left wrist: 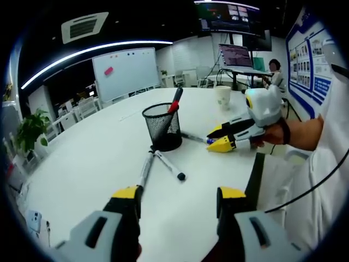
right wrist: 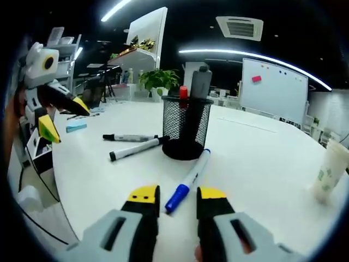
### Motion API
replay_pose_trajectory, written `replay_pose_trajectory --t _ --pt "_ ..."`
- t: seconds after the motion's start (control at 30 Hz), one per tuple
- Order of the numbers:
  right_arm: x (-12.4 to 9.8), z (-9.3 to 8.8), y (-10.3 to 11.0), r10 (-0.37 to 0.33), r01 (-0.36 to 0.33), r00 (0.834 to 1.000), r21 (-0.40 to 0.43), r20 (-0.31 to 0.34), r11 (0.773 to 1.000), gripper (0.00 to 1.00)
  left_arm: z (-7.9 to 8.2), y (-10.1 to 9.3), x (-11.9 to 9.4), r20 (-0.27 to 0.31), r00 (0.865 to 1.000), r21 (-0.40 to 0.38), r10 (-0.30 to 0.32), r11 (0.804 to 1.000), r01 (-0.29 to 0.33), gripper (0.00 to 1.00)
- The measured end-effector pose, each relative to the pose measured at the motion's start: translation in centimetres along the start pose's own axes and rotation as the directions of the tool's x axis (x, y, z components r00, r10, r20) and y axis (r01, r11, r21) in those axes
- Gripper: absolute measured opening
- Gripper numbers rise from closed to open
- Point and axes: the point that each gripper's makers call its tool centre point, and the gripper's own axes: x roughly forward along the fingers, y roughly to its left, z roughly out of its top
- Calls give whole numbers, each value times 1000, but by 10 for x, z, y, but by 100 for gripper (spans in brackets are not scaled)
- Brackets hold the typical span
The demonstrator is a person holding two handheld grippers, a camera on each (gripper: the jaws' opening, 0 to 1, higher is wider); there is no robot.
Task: Place the scattered laser pointers and whiteboard markers into the pen holder and stack the scattered paper cups together
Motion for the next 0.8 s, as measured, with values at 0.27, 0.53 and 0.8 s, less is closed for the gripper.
replay_pose_trajectory --t 0.27,0.53,0.8 --pt "-1 -1 -3 -20 20 1000 30 2 999 23 0 -1 1 0 1000 -2 -1 1000 1 57" --pt "0 -2 -8 -45 45 999 50 -2 998 19 -1 -2 2 -4 1000 1 -6 1000 6 57" --pt "-1 -3 -14 -80 80 997 56 -4 995 14 -2 -3 2 -5 1000 -2 -5 1000 5 57"
